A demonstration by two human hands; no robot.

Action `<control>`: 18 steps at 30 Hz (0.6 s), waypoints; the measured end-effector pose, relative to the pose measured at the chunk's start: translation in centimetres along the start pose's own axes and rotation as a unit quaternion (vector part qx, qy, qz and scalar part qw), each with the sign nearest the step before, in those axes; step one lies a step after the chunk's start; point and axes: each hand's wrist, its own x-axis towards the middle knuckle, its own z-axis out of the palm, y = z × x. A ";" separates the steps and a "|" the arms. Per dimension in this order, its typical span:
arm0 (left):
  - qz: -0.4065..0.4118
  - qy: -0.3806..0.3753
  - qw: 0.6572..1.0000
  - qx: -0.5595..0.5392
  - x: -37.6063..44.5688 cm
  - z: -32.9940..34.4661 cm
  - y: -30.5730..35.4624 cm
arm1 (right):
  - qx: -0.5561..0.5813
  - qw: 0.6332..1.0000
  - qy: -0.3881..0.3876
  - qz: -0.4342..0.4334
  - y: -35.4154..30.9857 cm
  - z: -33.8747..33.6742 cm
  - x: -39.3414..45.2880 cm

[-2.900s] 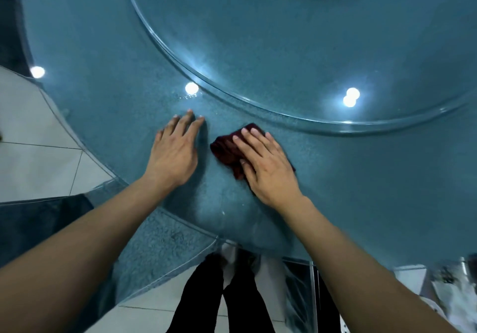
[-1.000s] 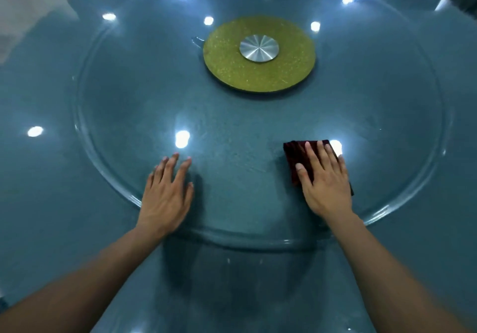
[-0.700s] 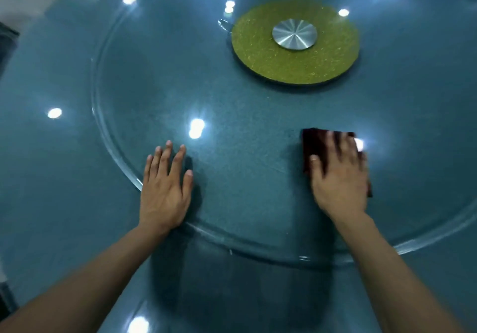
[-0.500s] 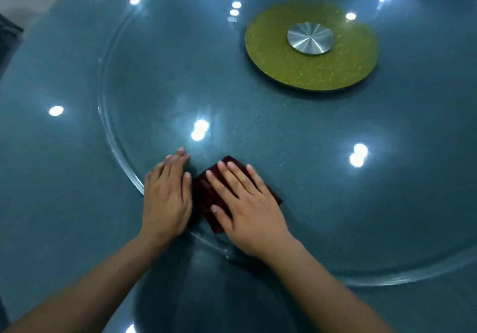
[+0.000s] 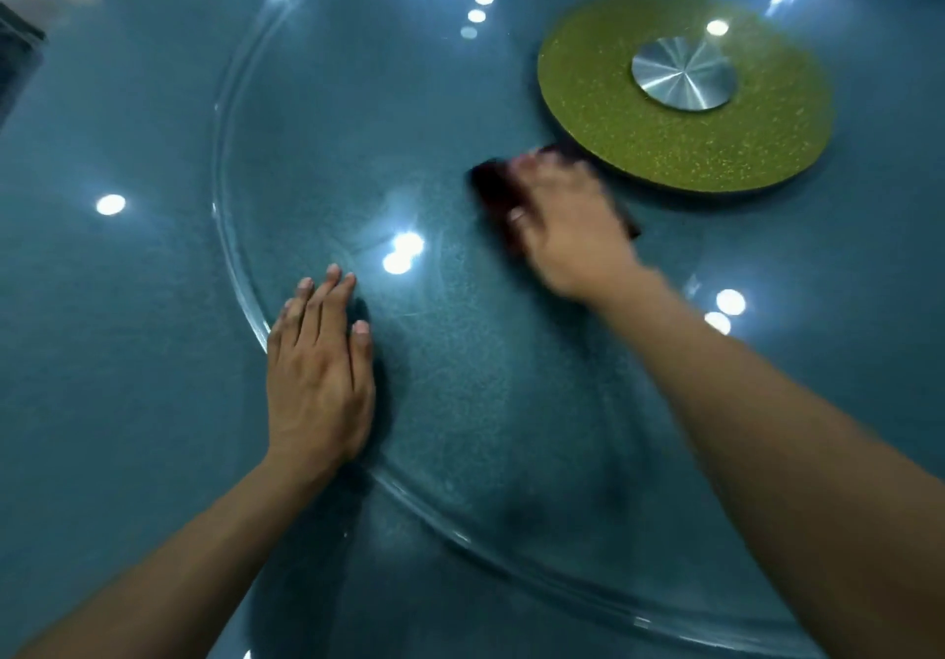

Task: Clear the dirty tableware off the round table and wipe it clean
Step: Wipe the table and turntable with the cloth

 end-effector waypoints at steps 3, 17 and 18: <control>-0.010 0.017 0.998 -0.061 0.0 -0.1 -0.4 | 0.006 0.975 -0.044 -0.217 -10.5 3.0 -5.6; 0.015 0.035 0.999 0.008 6.5 -1.7 -4.5 | -0.032 0.990 -0.011 0.135 9.6 -1.7 0.0; 0.002 0.042 0.999 0.010 6.7 -1.8 -4.5 | -0.014 0.996 -0.003 0.088 6.4 -1.4 -1.0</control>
